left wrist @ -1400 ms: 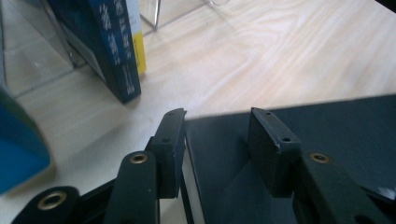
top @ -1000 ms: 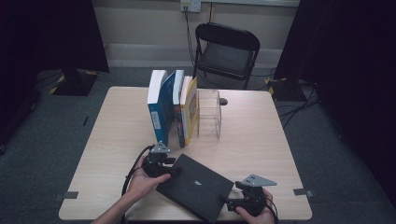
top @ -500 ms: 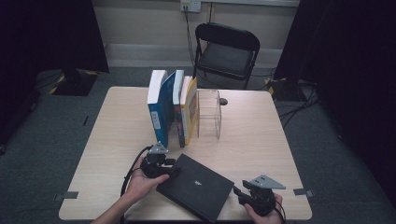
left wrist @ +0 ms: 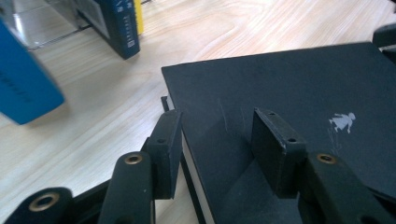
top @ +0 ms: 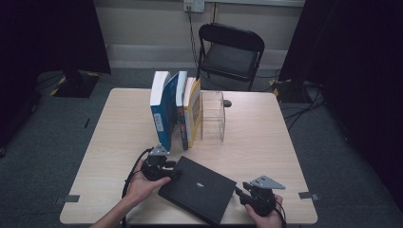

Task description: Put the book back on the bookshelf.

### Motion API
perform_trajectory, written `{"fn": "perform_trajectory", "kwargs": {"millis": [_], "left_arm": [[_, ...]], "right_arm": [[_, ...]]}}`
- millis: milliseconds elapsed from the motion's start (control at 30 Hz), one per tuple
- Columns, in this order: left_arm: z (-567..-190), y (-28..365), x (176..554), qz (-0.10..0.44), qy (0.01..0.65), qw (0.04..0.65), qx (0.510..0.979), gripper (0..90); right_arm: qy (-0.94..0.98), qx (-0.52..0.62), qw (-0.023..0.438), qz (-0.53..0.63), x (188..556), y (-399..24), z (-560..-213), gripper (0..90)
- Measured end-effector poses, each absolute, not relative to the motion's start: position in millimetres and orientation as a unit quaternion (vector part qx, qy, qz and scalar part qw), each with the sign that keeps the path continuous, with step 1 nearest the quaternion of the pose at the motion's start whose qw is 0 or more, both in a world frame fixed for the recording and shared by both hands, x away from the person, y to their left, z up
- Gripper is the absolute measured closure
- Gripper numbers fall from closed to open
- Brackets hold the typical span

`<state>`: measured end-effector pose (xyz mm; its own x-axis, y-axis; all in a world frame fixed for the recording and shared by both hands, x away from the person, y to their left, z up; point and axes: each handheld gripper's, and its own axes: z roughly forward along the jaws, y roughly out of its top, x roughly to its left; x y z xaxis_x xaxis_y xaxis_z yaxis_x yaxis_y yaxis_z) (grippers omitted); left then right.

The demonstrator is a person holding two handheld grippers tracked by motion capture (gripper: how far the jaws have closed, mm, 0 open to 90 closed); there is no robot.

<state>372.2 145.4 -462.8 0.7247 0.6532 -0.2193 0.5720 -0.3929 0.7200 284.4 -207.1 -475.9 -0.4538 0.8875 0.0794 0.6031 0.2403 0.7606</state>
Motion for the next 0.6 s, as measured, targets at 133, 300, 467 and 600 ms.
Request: {"fn": "perform_trajectory", "kwargs": {"millis": [133,300,467,600], "left_arm": [[-463.3,153.8,370.6,0.048,0.380,0.412,0.827,52.8],[-462.9,165.7,366.0,0.051,0.393,0.407,0.823,52.6],[-461.9,175.0,360.2,0.047,0.404,0.403,0.820,54.4],[-461.4,177.2,356.1,0.052,0.400,0.403,0.822,54.9]], "right_arm": [[0.766,0.481,0.197,0.379,296.3,-199.8,-477.1,63.3],[0.765,0.478,0.201,0.382,314.0,-190.6,-478.1,63.7],[0.762,0.477,0.205,0.386,330.8,-183.1,-479.8,64.0],[0.760,0.477,0.209,0.389,341.4,-181.0,-479.8,61.5]]}}
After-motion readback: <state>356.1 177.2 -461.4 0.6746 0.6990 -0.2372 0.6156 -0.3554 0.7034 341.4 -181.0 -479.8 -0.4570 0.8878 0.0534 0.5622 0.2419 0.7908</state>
